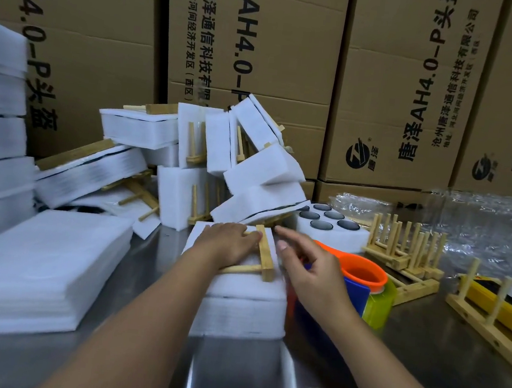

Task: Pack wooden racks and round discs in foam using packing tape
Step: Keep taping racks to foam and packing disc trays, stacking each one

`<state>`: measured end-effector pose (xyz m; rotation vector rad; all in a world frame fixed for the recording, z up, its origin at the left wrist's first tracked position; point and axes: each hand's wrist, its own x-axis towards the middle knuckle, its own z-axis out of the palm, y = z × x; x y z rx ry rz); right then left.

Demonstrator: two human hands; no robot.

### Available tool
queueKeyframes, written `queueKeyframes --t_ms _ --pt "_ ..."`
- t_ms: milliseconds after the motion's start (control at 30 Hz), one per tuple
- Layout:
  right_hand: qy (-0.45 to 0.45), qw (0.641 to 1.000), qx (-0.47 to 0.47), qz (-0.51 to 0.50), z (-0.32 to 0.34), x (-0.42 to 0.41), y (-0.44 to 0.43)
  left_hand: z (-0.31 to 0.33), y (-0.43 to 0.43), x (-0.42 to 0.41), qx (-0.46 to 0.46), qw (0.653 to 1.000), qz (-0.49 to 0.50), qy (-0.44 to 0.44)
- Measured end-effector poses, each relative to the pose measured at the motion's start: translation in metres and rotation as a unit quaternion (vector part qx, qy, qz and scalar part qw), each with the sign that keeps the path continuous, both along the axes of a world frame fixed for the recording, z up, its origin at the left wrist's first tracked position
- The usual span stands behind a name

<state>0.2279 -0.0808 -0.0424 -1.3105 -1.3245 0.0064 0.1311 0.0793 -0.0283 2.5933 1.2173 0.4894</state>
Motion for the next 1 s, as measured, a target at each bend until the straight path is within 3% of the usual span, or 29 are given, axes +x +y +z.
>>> queueKeyframes --t_ms 100,200,300,467,533,600,667,733,833,1000 --pt "-0.082 0.977 -0.026 -0.195 0.006 0.016 -0.002 -0.001 0.001 0.001 0.003 1.000 -0.003 0.002" --pt "-0.152 0.903 -0.215 -0.339 0.011 0.033 -0.007 -0.001 0.002 0.001 0.001 1.000 -0.003 0.003" --pt "-0.199 0.853 -0.334 -0.349 0.011 0.043 -0.014 0.000 0.002 0.001 -0.003 1.000 0.000 0.008" --pt "-0.214 0.835 -0.398 -0.314 0.008 0.055 -0.027 0.001 0.003 0.002 -0.011 1.000 0.001 0.021" --pt "-0.201 0.860 -0.375 -0.283 0.014 0.060 -0.030 0.001 0.004 0.002 -0.015 1.000 -0.001 0.024" --pt "-0.143 0.909 -0.321 -0.225 0.026 0.063 -0.033 -0.002 0.001 0.003 -0.024 0.999 0.003 0.023" --pt "-0.049 0.966 -0.198 -0.159 0.044 0.069 -0.030 -0.002 0.002 0.002 -0.017 1.000 0.004 0.021" --pt "0.045 0.991 -0.089 -0.091 0.066 0.072 -0.024 -0.001 0.004 0.003 -0.013 1.000 0.002 0.023" --pt "0.146 0.986 -0.058 0.052 0.089 0.064 -0.011 0.001 0.004 0.003 -0.004 0.999 -0.006 0.037" --pt "0.317 0.920 0.007 0.228 0.071 0.053 0.016 0.000 0.003 0.002 0.001 0.999 0.003 0.033"
